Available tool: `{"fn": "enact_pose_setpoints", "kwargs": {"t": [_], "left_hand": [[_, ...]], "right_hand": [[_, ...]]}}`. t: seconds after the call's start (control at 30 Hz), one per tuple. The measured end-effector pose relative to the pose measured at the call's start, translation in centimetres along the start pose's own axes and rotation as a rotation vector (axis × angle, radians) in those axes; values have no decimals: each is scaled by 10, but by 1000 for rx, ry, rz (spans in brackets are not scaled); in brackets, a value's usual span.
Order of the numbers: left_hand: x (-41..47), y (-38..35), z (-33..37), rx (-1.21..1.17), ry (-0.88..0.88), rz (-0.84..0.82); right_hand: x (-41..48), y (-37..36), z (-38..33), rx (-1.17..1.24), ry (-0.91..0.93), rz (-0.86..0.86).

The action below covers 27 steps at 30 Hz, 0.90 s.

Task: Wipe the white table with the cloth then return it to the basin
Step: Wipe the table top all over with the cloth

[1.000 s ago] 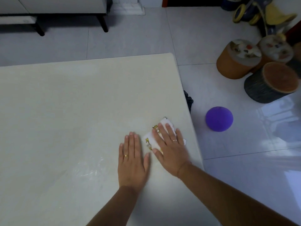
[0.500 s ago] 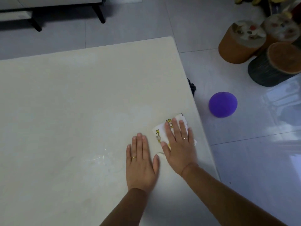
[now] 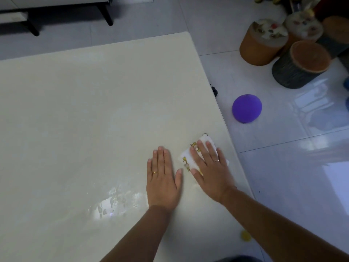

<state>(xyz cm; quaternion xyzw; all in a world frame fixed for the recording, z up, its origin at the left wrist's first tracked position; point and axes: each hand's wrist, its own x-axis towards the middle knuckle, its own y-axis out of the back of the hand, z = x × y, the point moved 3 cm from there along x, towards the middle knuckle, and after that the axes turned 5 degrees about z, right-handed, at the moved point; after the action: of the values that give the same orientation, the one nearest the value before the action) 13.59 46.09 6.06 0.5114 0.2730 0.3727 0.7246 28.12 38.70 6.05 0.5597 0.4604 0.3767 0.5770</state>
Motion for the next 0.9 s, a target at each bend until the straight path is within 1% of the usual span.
{"fn": "enact_pose_setpoints", "kwargs": {"t": [0.03,0.07,0.1,0.17,0.23,0.27,0.3,0.33,0.4,0.47,0.5,0.53,0.57,0.67,0.73,0.77,0.8,0.83,0.9], "left_hand": [[-17,-2,3,-22,-24,-14],[-32,-3,5,-35,-52,-30],[-44,-5,7,-36,-76,-43],[-54,-9,7,-21,-85,-52],[-54,-10,7,6,-76,-50],[-54,-11,7,17,-76,-53],[-53,-11,7,23,-76,-59],[-53,-11,7,27,-75,-67],[-54,-12,7,30,-75,-79],[-54,-12,7,25,-77,-78],[-54,-12,7,23,-76,-79],[-53,-11,7,22,-75,-80],[-53,-11,7,23,-76,-78],[-53,-11,7,31,-75,-69],[-54,-12,7,31,-70,-60],[-54,-12,7,34,-69,-57],[-54,-12,7,41,-68,-57],[-55,-13,7,52,-68,-59],[-54,-14,7,71,-66,-64]], "right_hand": [[-5,-1,11,-14,56,0],[-9,0,22,-16,52,1],[-12,1,33,3,-11,-3],[-17,2,42,73,-215,-5],[-23,0,30,113,-397,29],[-28,-2,19,114,-455,35],[-33,-4,7,105,-475,33],[-39,-5,-4,90,-454,27],[-54,-5,-17,63,-320,12],[-66,-5,-13,42,-148,-6],[-68,-4,-5,27,-89,-1],[-70,-3,5,16,-70,6],[-71,-2,15,18,-105,4],[-75,-4,28,110,-380,-4],[-80,-6,12,120,-542,33],[-84,-7,-1,110,-571,43],[-91,-8,-14,107,-550,47],[-99,-9,-26,102,-479,46],[-119,-15,-35,79,-265,18]]}}
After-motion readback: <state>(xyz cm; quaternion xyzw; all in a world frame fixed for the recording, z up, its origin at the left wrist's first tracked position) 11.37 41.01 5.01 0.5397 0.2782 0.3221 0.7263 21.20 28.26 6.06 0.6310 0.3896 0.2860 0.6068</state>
